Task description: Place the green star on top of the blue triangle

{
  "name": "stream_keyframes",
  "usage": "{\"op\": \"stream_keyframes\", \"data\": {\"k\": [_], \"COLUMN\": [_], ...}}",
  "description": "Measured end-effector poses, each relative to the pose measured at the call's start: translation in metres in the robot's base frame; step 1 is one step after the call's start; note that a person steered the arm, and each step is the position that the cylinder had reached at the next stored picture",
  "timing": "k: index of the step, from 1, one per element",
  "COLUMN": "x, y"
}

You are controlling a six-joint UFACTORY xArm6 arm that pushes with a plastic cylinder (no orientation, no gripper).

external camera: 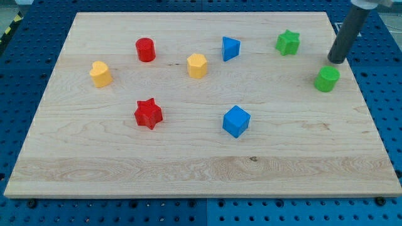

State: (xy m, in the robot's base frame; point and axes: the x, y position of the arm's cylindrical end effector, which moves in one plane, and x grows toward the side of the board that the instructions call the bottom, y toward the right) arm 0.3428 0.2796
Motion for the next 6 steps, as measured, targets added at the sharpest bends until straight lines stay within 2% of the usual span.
{"op": "stream_keyframes", "data": {"k": [1, 2, 3, 4, 6], "x": [-0.027, -0.03, -0.033, -0.047, -0.059], "y": [-0.019, -0.086, -0.122, -0.117, -0.205]}}
